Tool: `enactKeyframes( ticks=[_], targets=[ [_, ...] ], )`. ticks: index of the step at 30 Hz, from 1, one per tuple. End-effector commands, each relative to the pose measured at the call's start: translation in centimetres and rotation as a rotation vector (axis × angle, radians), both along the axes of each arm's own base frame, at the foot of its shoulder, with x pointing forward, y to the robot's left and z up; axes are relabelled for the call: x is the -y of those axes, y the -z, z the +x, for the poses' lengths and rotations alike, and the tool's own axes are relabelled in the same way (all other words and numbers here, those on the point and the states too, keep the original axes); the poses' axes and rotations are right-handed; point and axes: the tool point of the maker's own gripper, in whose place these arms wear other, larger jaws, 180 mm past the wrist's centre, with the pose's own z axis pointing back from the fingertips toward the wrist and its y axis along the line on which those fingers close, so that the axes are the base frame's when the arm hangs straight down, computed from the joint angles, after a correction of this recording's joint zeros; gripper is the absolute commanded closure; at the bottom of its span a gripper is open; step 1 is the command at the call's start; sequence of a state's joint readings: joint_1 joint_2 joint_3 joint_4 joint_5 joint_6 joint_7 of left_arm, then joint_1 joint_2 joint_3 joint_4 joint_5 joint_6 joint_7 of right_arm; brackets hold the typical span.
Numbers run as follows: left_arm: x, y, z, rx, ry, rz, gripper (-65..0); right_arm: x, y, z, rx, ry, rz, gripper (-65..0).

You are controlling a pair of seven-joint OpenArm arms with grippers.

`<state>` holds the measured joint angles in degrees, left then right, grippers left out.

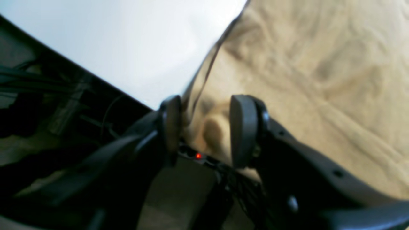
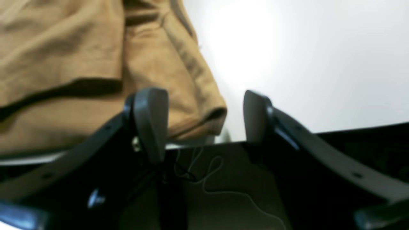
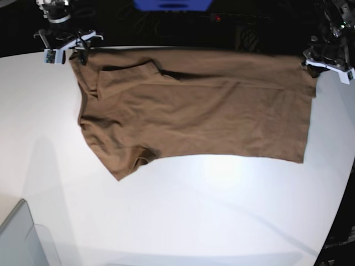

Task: Layout the t-shirt on the table in an organized manner, then fold the t-shirt properly
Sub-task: 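Grasp the folded edge with both grippers and pull it toward the arms, then reach both grippers to the hem end of the folded brown shirt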

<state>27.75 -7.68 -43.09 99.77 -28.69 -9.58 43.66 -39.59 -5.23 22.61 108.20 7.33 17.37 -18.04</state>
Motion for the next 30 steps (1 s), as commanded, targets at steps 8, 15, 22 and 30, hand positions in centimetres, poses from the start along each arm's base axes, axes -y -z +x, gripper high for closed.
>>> enactKeyframes(
  ticks=[8, 15, 22, 30],
  targets=[
    [-2.4, -4.6, 1.2, 0.133, -0.063, 0.081, -25.1, 2.5, -4.7, 3.1, 0.165, 0.075, -0.067, -37.9],
    [-4.7, -7.2, 2.8, 0.222, -0.129, 0.122, -25.2, 0.3, -7.7, 9.9, 0.301, -0.088, -0.082, -39.4],
    [-4.9, -8.0, 3.8, 0.248, -0.120, 0.133, -32.2, -3.8, -9.3, 20.7, 0.232, -0.284, -0.073, -42.7],
    [-5.8, -9.5, 5.1, 0.286, -0.113, 0.162, -32.3, -5.4, -5.4, 29.3, 0.066, -0.327, 0.005, -42.3]
  ],
)
